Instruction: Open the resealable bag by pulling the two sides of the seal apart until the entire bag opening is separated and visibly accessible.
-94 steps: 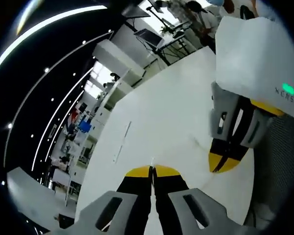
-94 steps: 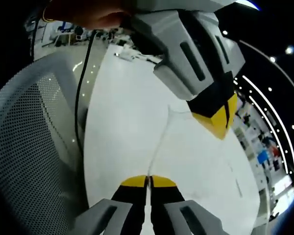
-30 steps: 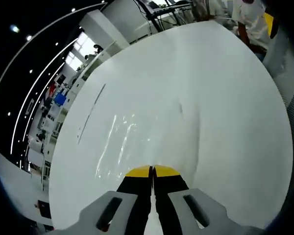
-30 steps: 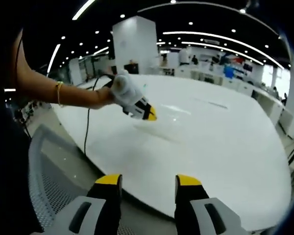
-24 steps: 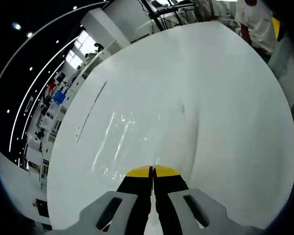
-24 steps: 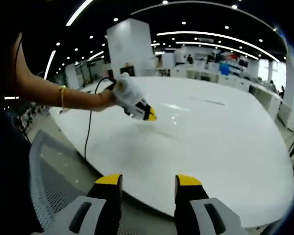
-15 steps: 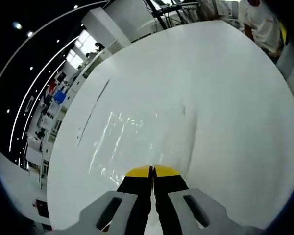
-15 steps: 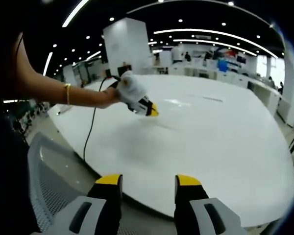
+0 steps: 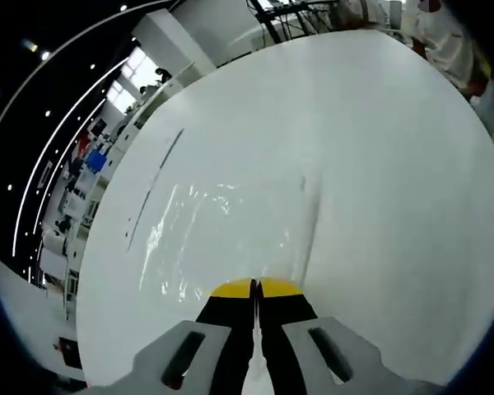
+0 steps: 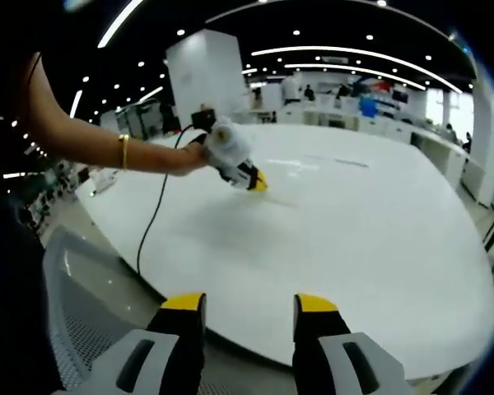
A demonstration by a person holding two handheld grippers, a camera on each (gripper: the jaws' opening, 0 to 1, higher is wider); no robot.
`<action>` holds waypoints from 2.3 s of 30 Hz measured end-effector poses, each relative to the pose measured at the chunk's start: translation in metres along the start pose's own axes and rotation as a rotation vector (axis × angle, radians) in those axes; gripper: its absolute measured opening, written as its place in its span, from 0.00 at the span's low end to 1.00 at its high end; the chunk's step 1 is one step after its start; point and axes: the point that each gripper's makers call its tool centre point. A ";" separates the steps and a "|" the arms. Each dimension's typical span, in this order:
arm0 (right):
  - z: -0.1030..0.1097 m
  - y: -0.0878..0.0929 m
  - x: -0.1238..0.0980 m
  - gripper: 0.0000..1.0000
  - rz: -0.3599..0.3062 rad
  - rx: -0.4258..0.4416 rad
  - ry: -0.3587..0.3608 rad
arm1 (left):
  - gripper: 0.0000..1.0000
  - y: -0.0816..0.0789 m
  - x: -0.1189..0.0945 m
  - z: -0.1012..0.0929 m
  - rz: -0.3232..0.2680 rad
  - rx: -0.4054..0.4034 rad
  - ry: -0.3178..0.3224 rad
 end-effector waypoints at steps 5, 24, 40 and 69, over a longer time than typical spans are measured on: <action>-0.002 -0.002 -0.001 0.40 -0.009 0.013 0.010 | 0.06 -0.003 -0.003 -0.006 -0.012 -0.013 0.017; 0.000 -0.011 -0.002 0.41 -0.053 -0.006 0.005 | 0.30 -0.007 -0.072 -0.035 -0.127 -0.271 0.066; 0.002 -0.027 -0.004 0.47 -0.108 -0.050 0.003 | 0.57 -0.018 -0.166 -0.036 -0.327 -0.454 -0.060; 0.003 -0.031 -0.006 0.59 -0.145 -0.086 0.023 | 0.78 0.026 -0.247 -0.099 -0.301 -0.615 -0.136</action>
Point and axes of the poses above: the point that each gripper's makers call its tool centre point, and the gripper's own axes: x roughly forward along the fingers, z roughly to its left, y roughly out of its underside, and after that the axes turned 10 degrees about x, right-handed
